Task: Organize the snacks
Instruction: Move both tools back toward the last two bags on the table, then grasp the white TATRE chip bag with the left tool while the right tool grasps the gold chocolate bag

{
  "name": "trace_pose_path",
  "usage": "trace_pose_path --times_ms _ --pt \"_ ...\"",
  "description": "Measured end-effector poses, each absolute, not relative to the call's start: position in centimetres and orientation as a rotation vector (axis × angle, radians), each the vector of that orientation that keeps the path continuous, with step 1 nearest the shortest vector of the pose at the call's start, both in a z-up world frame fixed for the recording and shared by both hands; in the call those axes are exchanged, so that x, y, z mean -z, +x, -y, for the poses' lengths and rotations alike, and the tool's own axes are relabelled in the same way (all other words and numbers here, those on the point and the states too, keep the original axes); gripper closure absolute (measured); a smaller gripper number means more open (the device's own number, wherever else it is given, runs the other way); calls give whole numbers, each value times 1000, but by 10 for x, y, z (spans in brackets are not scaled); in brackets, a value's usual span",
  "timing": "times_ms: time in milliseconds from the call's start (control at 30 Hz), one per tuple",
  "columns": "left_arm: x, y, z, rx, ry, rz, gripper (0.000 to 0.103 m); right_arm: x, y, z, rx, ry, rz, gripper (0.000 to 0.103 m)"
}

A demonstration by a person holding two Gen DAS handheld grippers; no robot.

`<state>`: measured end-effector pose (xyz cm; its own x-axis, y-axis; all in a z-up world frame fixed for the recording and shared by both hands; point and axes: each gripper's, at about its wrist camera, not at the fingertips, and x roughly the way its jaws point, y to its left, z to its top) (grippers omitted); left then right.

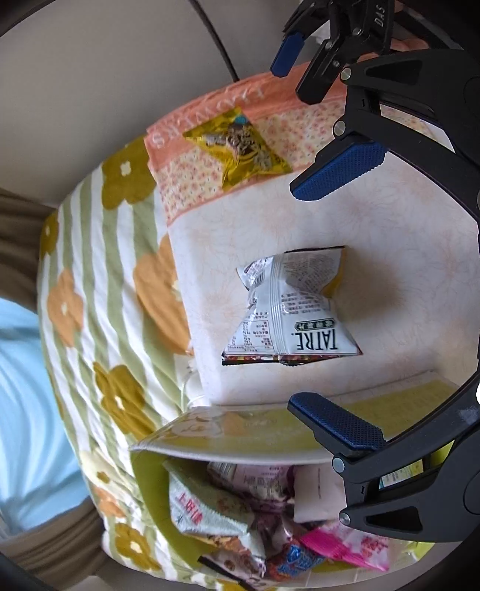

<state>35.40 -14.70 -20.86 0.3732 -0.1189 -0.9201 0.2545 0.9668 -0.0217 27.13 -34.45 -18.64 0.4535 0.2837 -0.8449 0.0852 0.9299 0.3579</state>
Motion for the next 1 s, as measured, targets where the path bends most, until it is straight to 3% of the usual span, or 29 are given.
trace_pose_path --times_ms 467,1000 --pt "271 391 160 150 146 -1332 0 254 327 368 -160 539 -1227 10" --pt "309 402 162 183 127 -1413 0 263 359 370 -99 551 -1201 10"
